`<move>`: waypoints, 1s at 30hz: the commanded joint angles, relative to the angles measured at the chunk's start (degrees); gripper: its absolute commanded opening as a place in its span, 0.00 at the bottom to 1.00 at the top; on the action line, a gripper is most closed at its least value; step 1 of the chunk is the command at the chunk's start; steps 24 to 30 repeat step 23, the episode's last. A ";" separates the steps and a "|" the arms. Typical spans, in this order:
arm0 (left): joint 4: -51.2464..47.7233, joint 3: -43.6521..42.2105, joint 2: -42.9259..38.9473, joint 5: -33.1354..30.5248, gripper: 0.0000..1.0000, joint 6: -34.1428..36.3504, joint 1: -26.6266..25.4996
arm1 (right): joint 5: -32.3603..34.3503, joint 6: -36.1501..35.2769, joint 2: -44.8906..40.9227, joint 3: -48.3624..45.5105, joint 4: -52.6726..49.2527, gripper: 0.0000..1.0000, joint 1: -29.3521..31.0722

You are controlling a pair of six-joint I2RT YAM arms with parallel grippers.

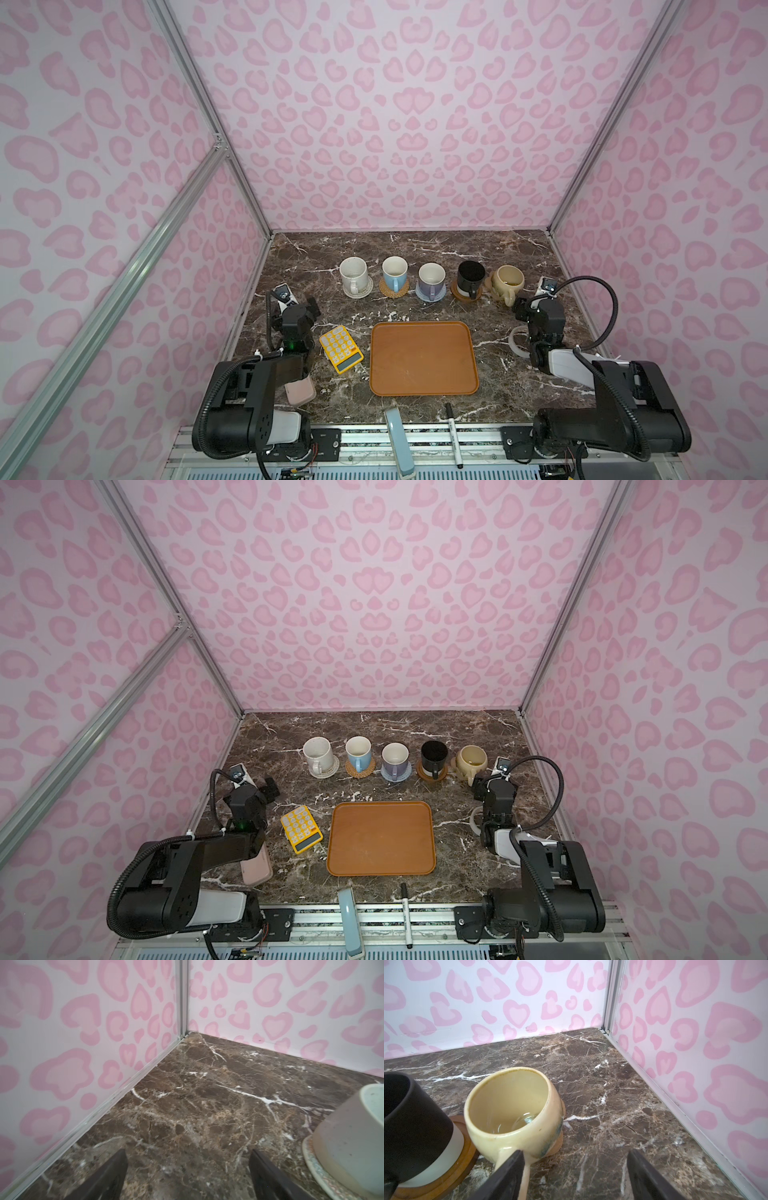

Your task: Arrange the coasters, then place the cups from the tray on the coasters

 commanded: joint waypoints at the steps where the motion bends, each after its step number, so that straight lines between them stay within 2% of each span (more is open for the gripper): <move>1: 9.41 -0.59 3.74 6.09 0.98 2.54 0.22 | -5.97 -1.51 3.68 -1.04 9.07 0.80 -1.04; 3: 3.29 1.57 3.08 8.36 1.00 2.89 0.66 | -7.57 -2.30 5.74 -0.13 9.12 0.81 -0.97; 4: 6.78 0.93 4.41 9.17 0.99 3.44 0.70 | -7.93 -2.33 7.04 0.20 9.55 0.81 -0.97; 5: 3.23 1.66 3.49 9.66 0.98 3.24 0.79 | -8.50 -2.71 8.47 0.22 11.59 0.83 -0.97; 7: 4.53 1.32 3.92 9.86 0.97 3.42 0.93 | -8.93 -3.04 8.76 0.69 11.41 0.85 -0.71; 12: 4.54 1.22 3.45 10.00 0.97 3.60 0.95 | -8.98 -3.12 8.11 1.50 8.71 0.98 -0.77; 30: 2.90 2.58 4.15 11.31 0.97 4.25 0.93 | -8.05 -3.82 8.01 1.89 7.54 0.98 0.08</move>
